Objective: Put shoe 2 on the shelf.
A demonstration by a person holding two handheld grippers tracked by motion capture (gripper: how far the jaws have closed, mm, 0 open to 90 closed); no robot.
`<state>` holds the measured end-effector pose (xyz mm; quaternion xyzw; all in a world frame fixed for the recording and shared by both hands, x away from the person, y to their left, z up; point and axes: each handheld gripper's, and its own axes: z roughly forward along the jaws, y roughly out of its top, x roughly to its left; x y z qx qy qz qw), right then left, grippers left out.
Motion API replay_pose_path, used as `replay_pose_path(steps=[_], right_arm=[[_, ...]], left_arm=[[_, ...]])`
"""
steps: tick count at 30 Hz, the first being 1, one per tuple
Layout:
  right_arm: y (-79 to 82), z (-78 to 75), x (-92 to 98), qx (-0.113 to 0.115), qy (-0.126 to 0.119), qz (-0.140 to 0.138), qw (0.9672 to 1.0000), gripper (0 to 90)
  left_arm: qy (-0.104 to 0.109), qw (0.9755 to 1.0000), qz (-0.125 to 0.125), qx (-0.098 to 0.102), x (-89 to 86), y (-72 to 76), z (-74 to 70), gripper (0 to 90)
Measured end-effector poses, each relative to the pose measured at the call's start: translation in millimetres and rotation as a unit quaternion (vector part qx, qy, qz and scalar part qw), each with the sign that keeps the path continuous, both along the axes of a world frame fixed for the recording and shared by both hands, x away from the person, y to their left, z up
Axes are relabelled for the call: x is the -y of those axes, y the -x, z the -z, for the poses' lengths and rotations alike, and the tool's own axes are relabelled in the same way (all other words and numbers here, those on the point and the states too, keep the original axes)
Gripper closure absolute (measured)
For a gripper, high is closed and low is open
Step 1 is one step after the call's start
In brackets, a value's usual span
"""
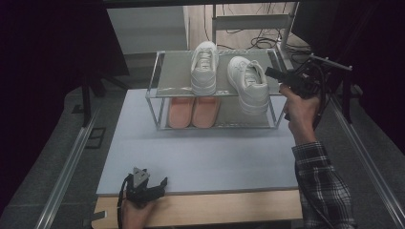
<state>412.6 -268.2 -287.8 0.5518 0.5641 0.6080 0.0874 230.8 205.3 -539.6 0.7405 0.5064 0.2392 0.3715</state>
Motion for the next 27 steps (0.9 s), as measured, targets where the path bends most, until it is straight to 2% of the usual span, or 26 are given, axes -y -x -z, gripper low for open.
replay_pose_path(steps=[7, 11, 21, 27], right_arm=[[18.4, 6.9, 16.8, 0.007, 0.017, -0.003, 0.9998, 55.0], [28.3, 14.3, 23.3, 0.010, 0.021, -0.014, 0.9996, 58.2], [56.4, 32.1, 19.3, 0.029, 0.058, -0.044, 0.9969, 61.5], [67.6, 42.1, 17.7, 0.030, 0.062, -0.060, 0.9958, 66.1]], left_arm=[[-0.001, 1.0000, 0.000, 0.001, -0.1, 0.0, 0.1, 12.9], [-0.001, 1.0000, 0.000, 0.000, 0.0, 0.0, 0.0, 12.9], [-0.001, 1.0000, 0.000, 0.001, -0.1, 0.0, 0.1, 12.9], [-0.001, 1.0000, 0.000, 0.001, 0.0, 0.0, 0.1, 12.9]])
